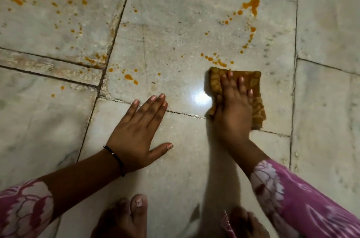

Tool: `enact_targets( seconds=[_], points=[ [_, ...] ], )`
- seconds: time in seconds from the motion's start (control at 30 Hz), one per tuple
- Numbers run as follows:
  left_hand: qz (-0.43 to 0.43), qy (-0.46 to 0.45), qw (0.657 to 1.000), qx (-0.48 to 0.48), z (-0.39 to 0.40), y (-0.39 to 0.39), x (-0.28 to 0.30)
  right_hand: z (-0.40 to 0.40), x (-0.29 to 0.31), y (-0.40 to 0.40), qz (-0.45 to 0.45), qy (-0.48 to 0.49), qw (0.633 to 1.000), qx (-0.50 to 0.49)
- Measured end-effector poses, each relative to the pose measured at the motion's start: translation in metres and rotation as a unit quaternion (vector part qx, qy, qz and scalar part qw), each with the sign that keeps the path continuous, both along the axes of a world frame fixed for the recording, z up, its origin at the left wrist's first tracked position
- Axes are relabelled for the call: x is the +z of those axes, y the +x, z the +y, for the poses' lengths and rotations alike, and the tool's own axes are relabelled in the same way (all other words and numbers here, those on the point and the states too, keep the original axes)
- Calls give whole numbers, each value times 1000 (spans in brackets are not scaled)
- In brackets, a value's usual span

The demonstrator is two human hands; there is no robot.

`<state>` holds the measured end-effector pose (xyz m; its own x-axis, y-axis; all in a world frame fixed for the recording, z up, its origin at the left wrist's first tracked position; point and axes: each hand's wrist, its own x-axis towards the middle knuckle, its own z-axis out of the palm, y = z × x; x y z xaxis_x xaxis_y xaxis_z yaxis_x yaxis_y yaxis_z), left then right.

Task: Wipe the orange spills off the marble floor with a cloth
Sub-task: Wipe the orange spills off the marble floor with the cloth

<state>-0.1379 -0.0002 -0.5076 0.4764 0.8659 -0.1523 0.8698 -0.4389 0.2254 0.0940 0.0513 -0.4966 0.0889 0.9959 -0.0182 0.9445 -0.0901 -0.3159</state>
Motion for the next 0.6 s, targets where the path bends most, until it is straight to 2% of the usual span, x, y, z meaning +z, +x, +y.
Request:
enact_targets(
  seconds=[0.1,0.2,0.33,0.5,0.6],
  points=[
    [10,-1,1000,-6,1,-1,1,-6,-3,-42,-4,2,999,48],
    [10,8,1000,-6,1,-1,2,-48,0,-41,9,-21,994,107],
    [-8,34,999,-6,-1,0,1,-84,7,9,3,-39,998,46],
    [-5,41,999,-9,-1,-1,1,1,5,26,-2,-10,997,-71],
    [3,32,999,-10,0,-1,1,62,-1,4,-11,-8,999,-38]
  ],
)
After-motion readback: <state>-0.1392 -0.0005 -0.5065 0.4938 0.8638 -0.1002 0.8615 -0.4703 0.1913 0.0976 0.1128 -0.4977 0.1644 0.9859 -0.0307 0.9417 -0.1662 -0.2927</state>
